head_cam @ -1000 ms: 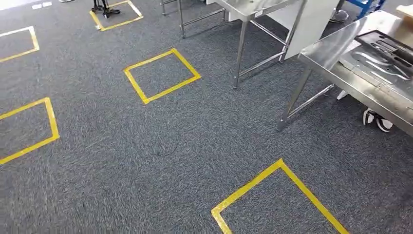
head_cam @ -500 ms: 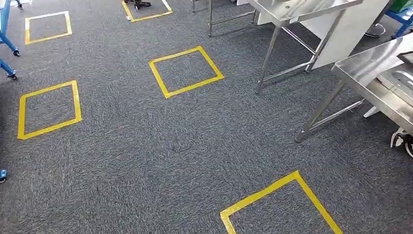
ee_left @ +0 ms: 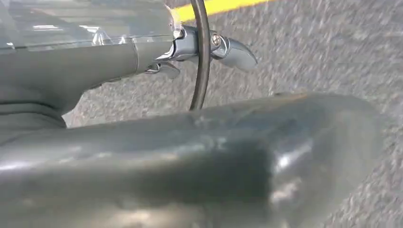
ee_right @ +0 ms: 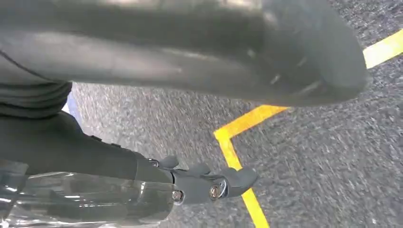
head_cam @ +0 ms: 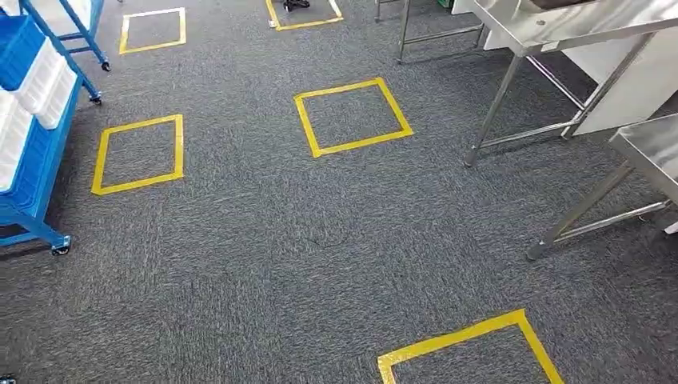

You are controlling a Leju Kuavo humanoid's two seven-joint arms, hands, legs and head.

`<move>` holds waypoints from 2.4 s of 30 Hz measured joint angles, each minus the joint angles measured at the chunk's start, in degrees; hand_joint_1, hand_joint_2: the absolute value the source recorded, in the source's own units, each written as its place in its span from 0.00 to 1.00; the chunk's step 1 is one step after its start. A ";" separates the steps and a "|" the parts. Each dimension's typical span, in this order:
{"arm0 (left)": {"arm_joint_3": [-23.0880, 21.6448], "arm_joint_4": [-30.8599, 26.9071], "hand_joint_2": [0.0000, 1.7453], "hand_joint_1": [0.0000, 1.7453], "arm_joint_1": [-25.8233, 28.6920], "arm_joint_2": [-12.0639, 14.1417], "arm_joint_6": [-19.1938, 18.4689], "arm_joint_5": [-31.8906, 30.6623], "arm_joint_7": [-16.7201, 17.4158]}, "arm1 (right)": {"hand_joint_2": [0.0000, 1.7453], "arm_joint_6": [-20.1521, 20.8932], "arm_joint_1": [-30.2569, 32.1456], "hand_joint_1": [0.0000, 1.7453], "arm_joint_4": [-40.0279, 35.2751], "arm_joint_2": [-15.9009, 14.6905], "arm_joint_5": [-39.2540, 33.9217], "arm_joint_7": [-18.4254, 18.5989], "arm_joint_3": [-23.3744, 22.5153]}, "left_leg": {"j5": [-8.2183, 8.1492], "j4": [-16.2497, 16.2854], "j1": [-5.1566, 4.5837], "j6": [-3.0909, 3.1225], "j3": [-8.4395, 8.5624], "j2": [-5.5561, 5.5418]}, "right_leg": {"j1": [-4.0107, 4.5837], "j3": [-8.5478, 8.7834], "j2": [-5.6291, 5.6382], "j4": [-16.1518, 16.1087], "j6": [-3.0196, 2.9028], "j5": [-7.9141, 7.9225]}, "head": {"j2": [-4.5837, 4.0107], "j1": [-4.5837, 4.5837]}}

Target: Take the parts from the cabinet and place them on the table.

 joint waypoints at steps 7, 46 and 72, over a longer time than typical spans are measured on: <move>-0.52 -0.02 0.00 0.00 -0.13 0.09 0.00 -0.20 0.07 | 0.00 0.63 0.10 0.00 0.02 0.04 0.37 -1.55 0.00 | -2.36 8.37 0.20 -0.36 -3.24 3.97 | 0.99 0.10 -5.59 0.12 -0.71 -0.45 | 0.00 0.00; -1.09 0.00 0.00 0.00 -0.13 0.22 -0.09 -0.55 0.63 | 0.00 1.31 -0.35 0.00 0.35 0.79 2.32 -1.31 0.02 | 1.23 -3.39 -0.39 2.22 2.95 5.14 | 0.74 0.33 -4.61 1.85 1.55 -2.10 | 0.00 0.04; -1.12 0.00 0.00 0.00 -0.62 0.13 -0.28 -1.18 0.74 | 0.00 1.60 0.35 0.00 0.48 0.83 3.08 -1.01 0.02 | 0.37 -1.77 -1.02 0.99 2.05 8.03 | 1.14 -0.32 -7.56 1.13 -0.14 -0.57 | 0.00 0.00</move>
